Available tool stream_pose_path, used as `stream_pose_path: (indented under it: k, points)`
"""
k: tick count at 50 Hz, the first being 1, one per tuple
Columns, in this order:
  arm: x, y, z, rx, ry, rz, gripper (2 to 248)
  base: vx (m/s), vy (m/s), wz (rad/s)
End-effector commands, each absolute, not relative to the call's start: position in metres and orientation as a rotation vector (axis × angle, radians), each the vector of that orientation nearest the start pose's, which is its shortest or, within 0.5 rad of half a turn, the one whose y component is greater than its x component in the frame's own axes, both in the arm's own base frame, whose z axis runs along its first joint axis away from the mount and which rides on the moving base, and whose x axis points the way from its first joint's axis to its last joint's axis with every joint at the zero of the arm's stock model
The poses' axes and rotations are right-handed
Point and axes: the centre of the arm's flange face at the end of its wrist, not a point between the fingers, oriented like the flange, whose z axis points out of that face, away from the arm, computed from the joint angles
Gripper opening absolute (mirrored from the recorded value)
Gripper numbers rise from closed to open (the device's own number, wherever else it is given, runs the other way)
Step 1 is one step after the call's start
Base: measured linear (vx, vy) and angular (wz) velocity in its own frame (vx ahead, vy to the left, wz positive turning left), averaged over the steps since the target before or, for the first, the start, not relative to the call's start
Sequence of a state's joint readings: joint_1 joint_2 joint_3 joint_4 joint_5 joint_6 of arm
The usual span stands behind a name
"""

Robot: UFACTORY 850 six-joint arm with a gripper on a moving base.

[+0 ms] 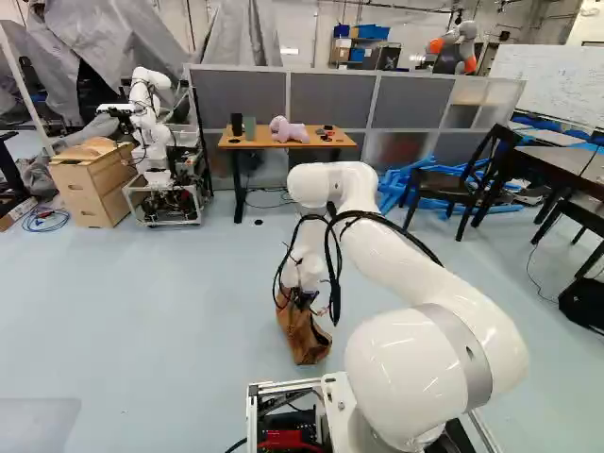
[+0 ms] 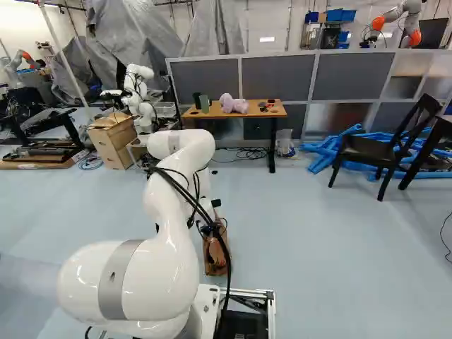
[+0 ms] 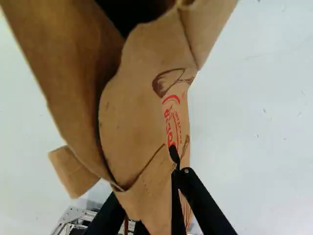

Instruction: Pick up the bag on the ground and place it on the table

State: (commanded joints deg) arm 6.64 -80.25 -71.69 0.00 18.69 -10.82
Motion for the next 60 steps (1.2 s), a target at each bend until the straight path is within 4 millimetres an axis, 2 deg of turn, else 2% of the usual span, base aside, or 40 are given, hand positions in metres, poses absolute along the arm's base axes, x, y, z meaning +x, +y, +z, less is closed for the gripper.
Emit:
stream_pose_path:
  k: [60]
  points:
    - [0.475, 0.055, -0.012, -3.095, -0.475, -0.333, 21, 0.0, 0.0, 0.0]
